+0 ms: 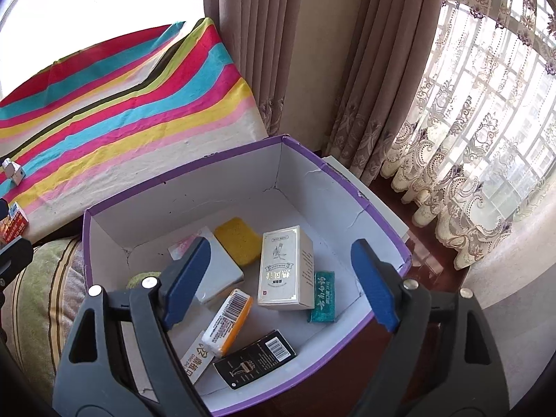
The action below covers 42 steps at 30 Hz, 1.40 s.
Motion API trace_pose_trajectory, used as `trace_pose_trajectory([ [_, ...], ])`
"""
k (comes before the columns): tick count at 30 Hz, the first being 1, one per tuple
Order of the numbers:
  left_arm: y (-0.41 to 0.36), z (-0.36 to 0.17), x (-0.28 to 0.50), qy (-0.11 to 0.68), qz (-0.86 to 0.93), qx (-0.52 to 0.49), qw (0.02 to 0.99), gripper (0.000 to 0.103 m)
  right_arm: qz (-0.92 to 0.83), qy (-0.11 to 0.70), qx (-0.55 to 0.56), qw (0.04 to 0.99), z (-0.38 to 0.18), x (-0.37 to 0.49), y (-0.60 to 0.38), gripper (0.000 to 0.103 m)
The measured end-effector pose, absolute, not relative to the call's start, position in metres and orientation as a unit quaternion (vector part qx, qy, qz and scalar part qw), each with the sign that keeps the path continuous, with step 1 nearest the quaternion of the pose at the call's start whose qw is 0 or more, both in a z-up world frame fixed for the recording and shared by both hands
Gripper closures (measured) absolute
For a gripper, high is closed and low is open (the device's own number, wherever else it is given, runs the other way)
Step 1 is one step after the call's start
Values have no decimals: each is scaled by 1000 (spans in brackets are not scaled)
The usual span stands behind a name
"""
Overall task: Organize objects
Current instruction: 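Open both tools to drop the sponge and cream box into the purple box, then move both open tools back from the purple box to the pile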
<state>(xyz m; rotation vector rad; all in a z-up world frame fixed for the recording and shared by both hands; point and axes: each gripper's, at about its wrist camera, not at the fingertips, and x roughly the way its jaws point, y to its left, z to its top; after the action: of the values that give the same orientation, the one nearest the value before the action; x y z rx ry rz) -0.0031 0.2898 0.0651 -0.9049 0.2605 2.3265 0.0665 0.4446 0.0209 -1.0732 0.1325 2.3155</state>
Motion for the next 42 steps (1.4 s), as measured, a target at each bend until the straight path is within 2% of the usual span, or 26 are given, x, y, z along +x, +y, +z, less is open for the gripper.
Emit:
trace_pose_trajectory([
  [4,260,68,-8,65,898,-335,276,17,874,45,-400,271,25,62,426,15],
  [10,220,73,-7,59,917,-318,231,17,885,39,-395,242,30,55,398,15],
  [25,131,56,-3,-10,918,-357,171,17,896,22,-398,197,31,44,359,15],
  [37,62,44,8,-54,917,-378,116,17,902,36,-425,62,15,24,293,15],
  [42,40,41,12,-65,916,-383,99,17,899,7,-437,18,6,13,259,15],
])
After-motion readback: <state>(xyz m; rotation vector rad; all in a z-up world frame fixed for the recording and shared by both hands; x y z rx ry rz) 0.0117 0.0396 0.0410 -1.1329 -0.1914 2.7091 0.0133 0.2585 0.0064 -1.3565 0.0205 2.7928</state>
